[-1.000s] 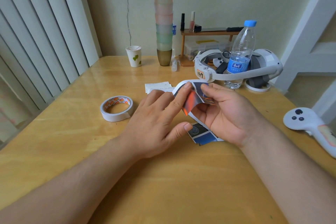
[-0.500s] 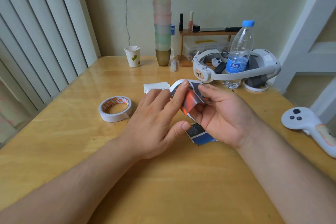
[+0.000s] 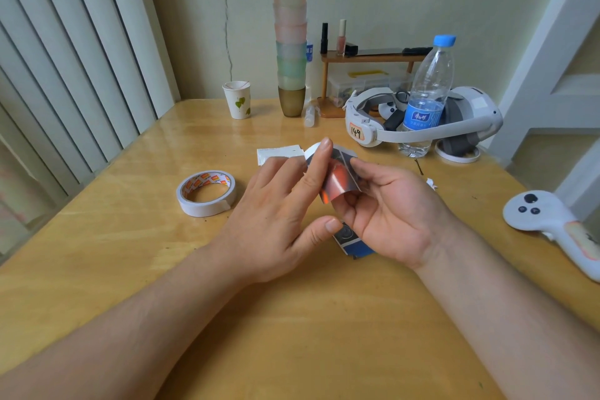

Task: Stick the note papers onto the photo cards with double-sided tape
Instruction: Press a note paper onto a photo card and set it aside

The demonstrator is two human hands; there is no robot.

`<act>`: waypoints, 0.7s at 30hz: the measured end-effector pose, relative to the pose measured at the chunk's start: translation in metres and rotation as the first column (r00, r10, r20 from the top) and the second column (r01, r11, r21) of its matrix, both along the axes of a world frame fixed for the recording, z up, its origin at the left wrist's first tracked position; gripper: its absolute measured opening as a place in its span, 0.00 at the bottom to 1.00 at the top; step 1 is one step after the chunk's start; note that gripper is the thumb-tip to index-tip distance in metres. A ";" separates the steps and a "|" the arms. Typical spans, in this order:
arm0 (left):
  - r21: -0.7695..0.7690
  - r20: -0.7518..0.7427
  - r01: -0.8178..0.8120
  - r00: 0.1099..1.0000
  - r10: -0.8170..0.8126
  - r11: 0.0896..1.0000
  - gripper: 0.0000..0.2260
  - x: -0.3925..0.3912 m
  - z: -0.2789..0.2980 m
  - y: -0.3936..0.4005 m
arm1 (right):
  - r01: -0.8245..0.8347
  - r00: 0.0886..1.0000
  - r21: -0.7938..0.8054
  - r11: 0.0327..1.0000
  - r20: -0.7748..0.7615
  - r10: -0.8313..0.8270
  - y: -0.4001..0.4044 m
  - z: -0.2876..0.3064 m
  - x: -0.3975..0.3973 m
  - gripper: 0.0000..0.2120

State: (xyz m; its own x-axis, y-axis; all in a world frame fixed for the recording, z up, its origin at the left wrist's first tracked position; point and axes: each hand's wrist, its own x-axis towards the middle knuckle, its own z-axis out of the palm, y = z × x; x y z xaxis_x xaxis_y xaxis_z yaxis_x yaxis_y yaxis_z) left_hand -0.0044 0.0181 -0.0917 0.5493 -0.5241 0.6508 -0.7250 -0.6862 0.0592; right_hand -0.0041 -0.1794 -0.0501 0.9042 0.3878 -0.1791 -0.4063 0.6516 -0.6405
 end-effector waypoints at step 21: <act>-0.791 -0.609 -0.410 0.596 -0.524 0.454 0.16 0.004 0.006 -0.009 | 0.492 0.852 -0.702 0.515 0.509 -0.119 -0.024 -0.003 0.015 0.10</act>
